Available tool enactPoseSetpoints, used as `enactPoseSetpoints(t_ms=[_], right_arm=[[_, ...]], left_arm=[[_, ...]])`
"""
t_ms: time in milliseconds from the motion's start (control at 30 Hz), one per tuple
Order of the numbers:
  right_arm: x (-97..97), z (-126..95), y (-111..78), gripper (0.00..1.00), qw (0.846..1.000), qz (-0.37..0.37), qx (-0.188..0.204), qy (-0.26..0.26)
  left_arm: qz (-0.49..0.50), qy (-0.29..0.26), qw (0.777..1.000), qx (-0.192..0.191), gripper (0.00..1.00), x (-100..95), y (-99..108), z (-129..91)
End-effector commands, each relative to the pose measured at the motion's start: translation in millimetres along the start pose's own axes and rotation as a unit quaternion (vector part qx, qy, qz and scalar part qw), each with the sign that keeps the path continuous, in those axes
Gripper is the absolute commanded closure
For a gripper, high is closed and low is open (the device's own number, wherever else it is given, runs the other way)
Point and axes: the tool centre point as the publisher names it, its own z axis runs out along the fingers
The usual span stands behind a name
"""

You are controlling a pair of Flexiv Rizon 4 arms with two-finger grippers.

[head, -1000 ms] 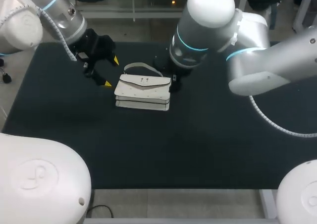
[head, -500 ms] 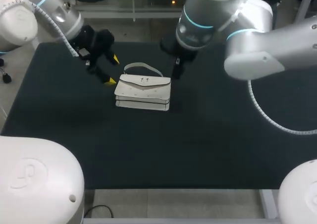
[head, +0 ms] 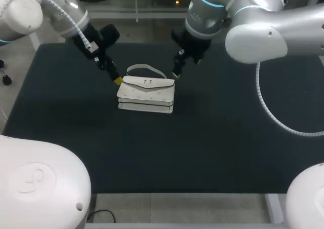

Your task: Pick up the bag, open it, inspect its contents, close it, and place it on the opposite side

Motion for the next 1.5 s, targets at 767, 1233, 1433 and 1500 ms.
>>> enactPoseSetpoints(t_ms=[767, 1233, 1433, 1500], right_arm=[[-13.5, 13.0, -9.8, 0.0, 0.851, 0.493, -0.021, 0.179], [-4.4, 27.1, -10.8, 0.0, 0.801, 0.524, -0.082, 0.278], [2.0, 25.9, -10.1, 0.0, 0.808, 0.508, -0.103, 0.28], [2.0, 25.9, -10.1, 0.0, 0.808, 0.508, -0.103, 0.28]], left_arm=[[-0.554, 0.107, 0.824, 0.043, 0.0, -20.0, -7.5, 21.6], [-0.561, 0.174, 0.808, 0.043, 0.0, -35.0, -6.7, 42.9], [-0.54, 0.147, 0.826, 0.071, 0.0, -34.9, -1.7, 43.6], [-0.557, 0.127, 0.818, 0.065, 0.0, -38.4, 0.8, 40.1]])
